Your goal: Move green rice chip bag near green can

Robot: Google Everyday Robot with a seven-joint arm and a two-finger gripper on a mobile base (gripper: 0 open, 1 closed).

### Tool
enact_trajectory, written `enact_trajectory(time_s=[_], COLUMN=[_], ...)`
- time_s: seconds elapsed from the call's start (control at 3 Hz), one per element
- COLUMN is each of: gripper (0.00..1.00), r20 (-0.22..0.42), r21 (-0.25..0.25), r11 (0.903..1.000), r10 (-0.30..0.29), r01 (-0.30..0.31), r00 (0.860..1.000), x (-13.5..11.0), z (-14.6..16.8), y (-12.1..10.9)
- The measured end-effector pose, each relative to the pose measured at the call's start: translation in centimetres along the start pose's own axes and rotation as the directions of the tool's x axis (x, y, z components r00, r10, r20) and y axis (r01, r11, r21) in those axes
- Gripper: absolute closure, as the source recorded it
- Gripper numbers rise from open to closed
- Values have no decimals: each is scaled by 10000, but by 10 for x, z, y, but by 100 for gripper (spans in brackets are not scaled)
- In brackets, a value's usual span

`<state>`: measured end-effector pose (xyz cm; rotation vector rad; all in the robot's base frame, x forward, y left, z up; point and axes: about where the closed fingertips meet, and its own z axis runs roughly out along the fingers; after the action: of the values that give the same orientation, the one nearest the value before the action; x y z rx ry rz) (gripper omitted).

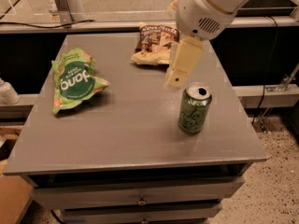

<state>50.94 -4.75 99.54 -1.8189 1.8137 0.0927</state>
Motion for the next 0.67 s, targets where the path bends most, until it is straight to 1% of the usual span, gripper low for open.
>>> enact_trajectory(time_s=[0.33,0.67], gripper=[0,0], r20=[-19,398], r21=[-8,23], r11=[10000,10000], r10=[-2,91], r01=[2,-92], r00=[10000,9992], x=[0,-10], z=[-1,4], y=[0,-2])
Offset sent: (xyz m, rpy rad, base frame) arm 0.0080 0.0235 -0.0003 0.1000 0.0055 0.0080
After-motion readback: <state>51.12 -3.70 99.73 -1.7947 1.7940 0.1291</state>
